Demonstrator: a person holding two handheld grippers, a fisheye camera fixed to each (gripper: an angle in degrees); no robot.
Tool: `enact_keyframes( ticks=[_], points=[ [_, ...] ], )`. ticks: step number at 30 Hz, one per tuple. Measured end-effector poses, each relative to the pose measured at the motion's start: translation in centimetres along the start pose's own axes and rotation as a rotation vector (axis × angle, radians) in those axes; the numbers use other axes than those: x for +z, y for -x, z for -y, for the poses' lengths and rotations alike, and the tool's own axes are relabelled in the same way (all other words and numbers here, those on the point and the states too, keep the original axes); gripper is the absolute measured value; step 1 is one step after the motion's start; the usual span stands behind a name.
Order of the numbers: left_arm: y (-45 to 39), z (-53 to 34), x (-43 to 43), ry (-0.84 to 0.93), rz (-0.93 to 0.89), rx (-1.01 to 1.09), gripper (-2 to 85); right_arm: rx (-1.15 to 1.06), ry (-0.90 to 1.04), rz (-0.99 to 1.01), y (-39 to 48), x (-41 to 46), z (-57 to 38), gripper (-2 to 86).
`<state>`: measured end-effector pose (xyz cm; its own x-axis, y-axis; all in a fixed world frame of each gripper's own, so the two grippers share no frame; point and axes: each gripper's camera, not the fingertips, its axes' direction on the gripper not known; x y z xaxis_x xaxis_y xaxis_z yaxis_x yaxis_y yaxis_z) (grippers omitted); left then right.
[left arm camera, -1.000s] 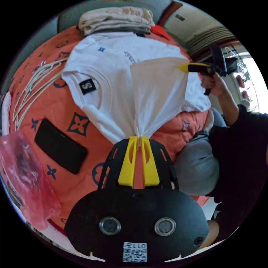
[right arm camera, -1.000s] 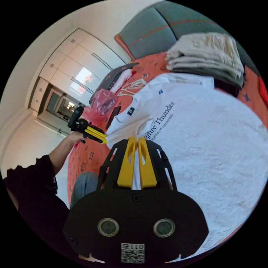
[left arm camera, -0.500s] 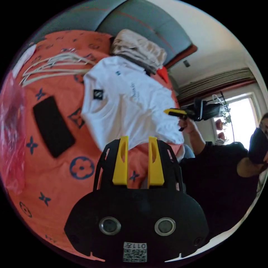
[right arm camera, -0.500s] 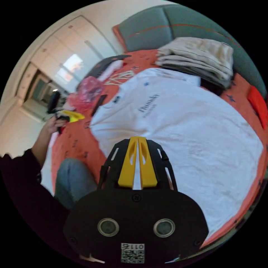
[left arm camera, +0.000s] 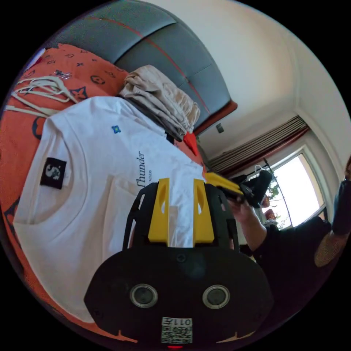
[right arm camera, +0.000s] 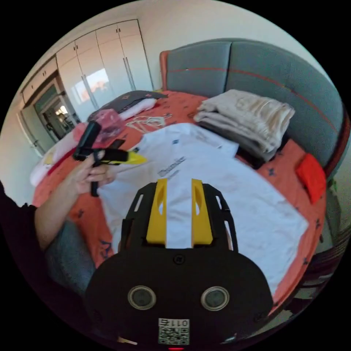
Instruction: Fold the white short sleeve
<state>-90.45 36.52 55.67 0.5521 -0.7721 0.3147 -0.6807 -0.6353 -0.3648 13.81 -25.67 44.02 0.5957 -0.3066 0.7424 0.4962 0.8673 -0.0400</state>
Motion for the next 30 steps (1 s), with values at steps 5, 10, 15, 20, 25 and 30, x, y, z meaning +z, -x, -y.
enact_keyframes(
  ticks=[5, 10, 15, 20, 25, 30],
  points=[
    [2.0, -0.2, 2.8, 0.172, 0.091, -0.018, 5.4, 0.105, 0.14, 0.099, -8.8, 4.1, 7.8, 8.1],
    [0.6, 0.0, 4.4, 0.234, 0.157, 0.105, 4.4, 0.337, 0.236, 0.236, -14.7, 10.6, 11.9, 8.9],
    [1.7, -0.6, 6.6, 0.315, 0.168, 0.078, 4.0, 0.487, 0.248, 0.273, -16.2, 13.3, 12.8, 4.7],
    [1.4, -1.0, 7.5, 0.323, 0.202, 0.084, 4.1, 0.277, 0.075, 0.177, -12.7, 7.4, 16.2, 2.0],
    [0.3, -1.4, 7.9, 0.308, 0.279, 0.096, 4.9, 0.039, -0.027, 0.11, -6.9, -0.1, 19.3, 1.5],
    [-1.9, -1.7, 5.9, 0.185, 0.375, 0.137, 4.6, 0.007, -0.122, 0.206, 0.1, -3.4, 16.4, 1.5]
  ],
)
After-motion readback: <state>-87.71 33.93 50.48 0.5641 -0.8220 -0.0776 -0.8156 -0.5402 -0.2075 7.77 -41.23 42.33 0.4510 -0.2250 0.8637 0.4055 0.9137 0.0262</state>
